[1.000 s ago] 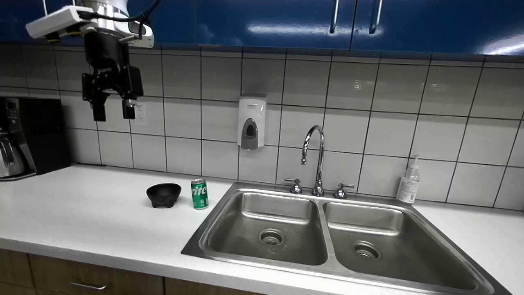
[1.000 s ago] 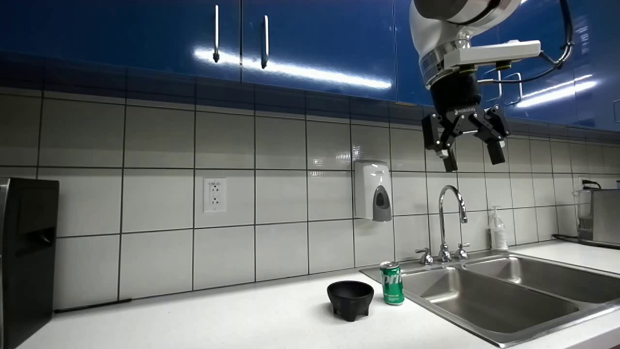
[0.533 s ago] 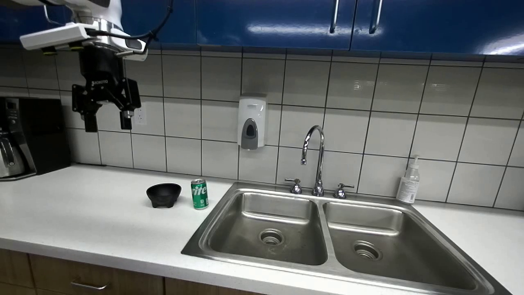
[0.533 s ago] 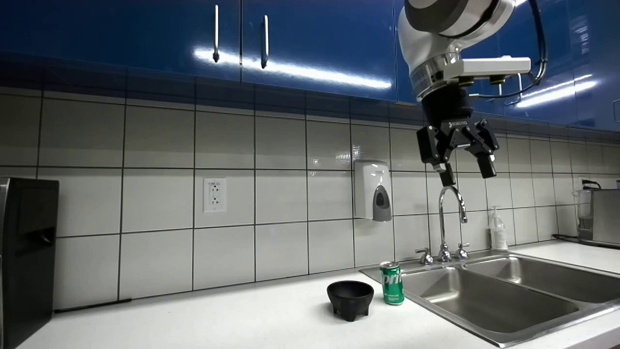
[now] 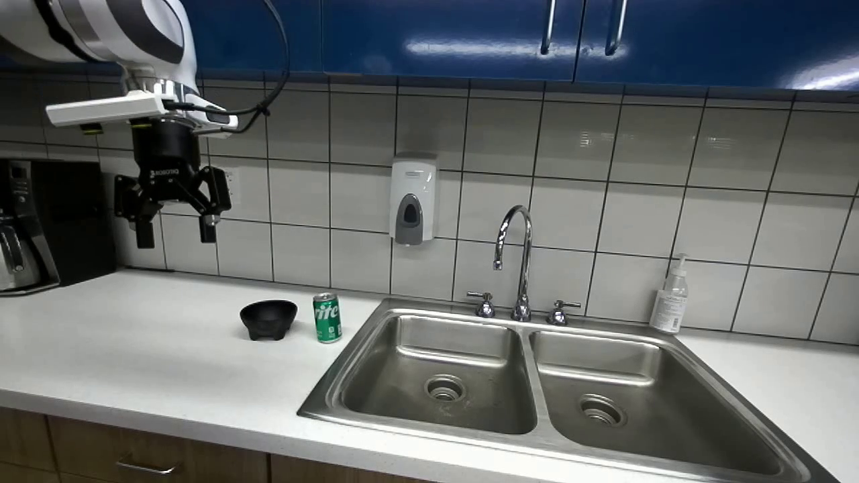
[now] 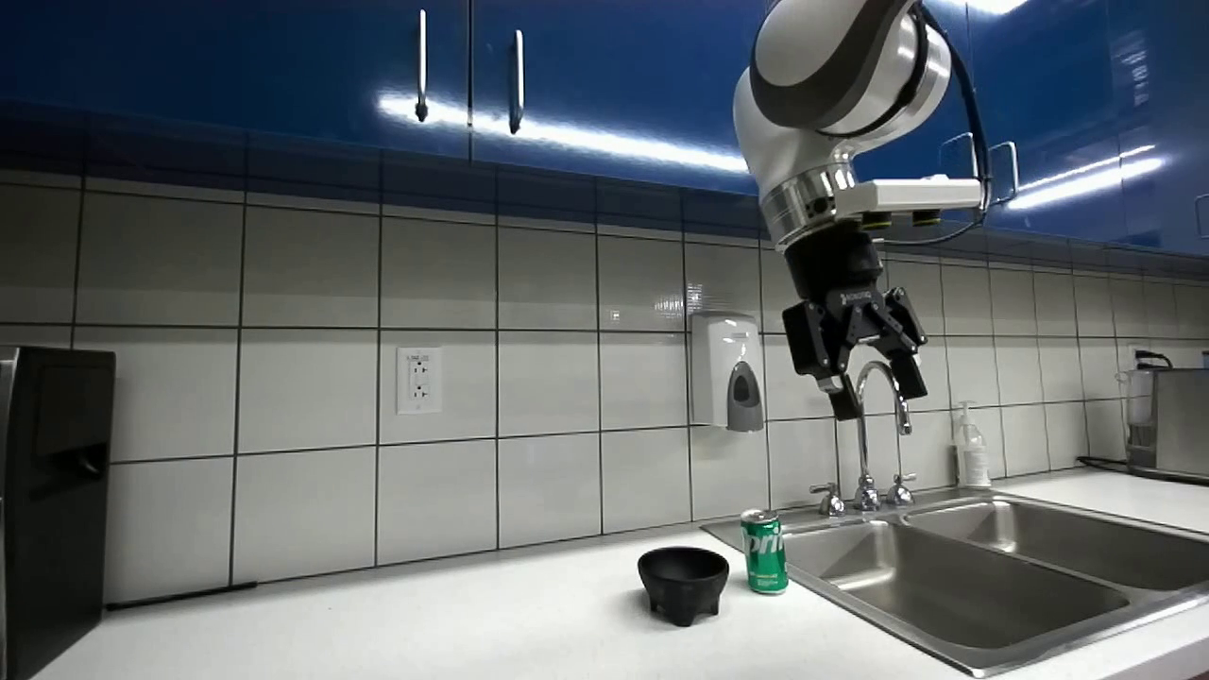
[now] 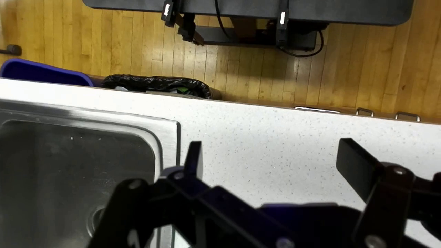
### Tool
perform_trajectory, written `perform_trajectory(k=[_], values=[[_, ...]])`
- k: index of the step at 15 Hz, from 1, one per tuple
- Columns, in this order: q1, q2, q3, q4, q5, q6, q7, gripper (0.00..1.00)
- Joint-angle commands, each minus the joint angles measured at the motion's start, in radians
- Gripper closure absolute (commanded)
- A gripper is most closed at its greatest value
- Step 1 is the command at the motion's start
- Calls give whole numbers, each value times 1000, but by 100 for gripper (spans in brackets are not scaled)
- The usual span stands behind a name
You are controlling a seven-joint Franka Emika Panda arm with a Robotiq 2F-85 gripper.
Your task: Put the black bowl in the left sink
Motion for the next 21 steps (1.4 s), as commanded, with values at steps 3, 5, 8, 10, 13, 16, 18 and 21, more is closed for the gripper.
perform_trajectory(k=[3,5,8,10,13,16,18,21], values=[[12,116,30,20,-50,91,14,0],[19,158,39,23,-59,136,21,0],[26,214,54,28,-93,204,38,0],[30,254,60,34,-126,245,54,0],[33,312,61,48,-187,300,90,0],[37,368,56,72,-246,344,129,0],[41,402,52,95,-275,364,147,0],[51,462,47,143,-291,388,159,0]])
